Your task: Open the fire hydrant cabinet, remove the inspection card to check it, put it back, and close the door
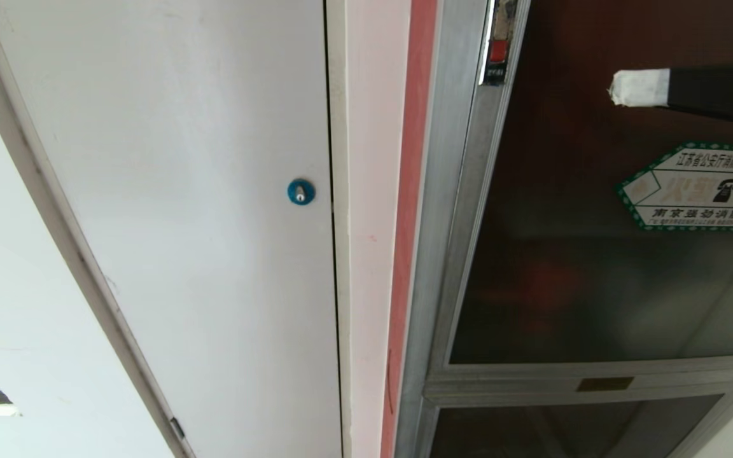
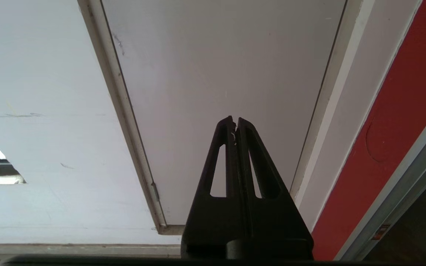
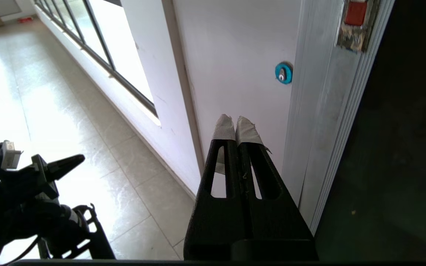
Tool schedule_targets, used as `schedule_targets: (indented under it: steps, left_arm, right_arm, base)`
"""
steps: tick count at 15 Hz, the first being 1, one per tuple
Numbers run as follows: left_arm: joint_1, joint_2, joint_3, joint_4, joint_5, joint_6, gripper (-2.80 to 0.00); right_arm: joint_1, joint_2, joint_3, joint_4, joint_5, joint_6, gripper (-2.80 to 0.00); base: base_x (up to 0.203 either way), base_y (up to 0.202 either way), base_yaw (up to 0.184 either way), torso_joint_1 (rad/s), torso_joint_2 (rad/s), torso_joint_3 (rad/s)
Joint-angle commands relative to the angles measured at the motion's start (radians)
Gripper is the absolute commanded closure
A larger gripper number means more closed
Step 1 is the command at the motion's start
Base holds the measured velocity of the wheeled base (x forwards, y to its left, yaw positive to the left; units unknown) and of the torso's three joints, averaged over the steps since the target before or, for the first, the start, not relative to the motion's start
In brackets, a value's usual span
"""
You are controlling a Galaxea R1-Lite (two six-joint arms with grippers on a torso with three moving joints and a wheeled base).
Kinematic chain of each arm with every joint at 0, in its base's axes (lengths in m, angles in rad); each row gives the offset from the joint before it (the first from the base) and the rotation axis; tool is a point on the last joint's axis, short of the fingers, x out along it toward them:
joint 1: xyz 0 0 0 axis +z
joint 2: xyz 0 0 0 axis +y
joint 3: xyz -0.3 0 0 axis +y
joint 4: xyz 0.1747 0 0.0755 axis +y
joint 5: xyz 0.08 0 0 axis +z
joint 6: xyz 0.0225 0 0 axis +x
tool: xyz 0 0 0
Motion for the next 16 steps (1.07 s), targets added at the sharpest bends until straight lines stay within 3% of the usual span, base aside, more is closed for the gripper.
schedule_targets:
  steps: [1, 16]
  left_arm:
    - [0.000, 0.001, 0.012, -0.001, 0.000, 0.000, 0.00]
    - [0.000, 0.001, 0.012, -0.001, 0.000, 0.000, 0.00]
  right_arm:
    - [0.017, 0.083, -0.069, 0.000, -0.002, 0.001, 0.00]
    - [0.015, 0.247, -0.298, -0.002, -0.069, 0.001, 0.00]
  base:
    - [0.000, 0.000, 0.000, 0.000, 0.00, 0.000]
    - [0.000, 0.000, 0.000, 0.000, 0.00, 0.000]
